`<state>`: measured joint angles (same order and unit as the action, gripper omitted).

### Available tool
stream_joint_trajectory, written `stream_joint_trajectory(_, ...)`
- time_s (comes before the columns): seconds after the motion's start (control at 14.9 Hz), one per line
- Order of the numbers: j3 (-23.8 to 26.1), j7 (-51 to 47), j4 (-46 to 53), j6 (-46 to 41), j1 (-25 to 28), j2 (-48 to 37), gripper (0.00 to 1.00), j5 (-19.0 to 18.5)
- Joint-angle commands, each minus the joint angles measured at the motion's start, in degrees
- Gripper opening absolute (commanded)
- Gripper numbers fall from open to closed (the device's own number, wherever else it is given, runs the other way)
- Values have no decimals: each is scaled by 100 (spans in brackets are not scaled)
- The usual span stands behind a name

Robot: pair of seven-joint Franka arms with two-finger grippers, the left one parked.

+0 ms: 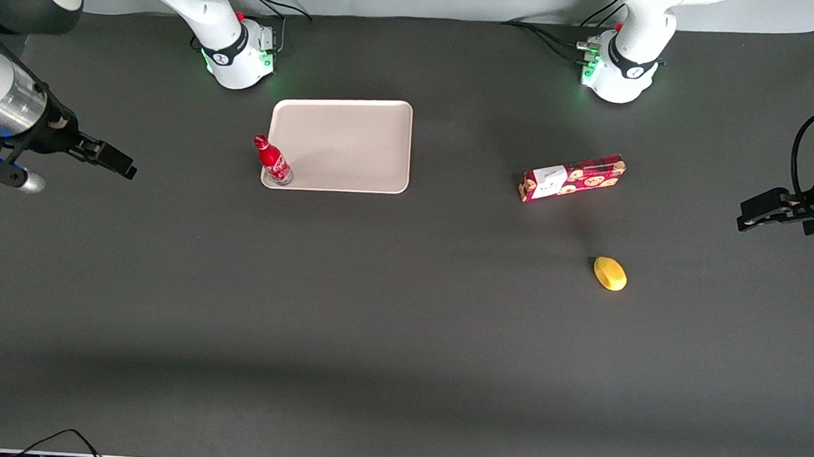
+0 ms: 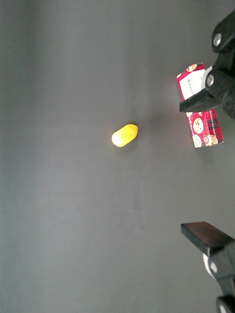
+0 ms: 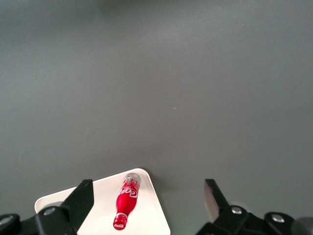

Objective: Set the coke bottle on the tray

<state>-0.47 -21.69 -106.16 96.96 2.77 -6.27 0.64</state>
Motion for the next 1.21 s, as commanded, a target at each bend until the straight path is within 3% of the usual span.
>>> stream_joint_trajectory(0.0,30,157,-203,183,-83,-182,100,130)
stream_joint_trajectory(0.2,30,218,-54,140,-92,-155,100,129)
stream_joint_trajectory(0.47,-58,1544,25,-167,-101,-138,100,138)
stream_joint_trajectory(1.14,-67,1598,192,-203,-83,12,100,138)
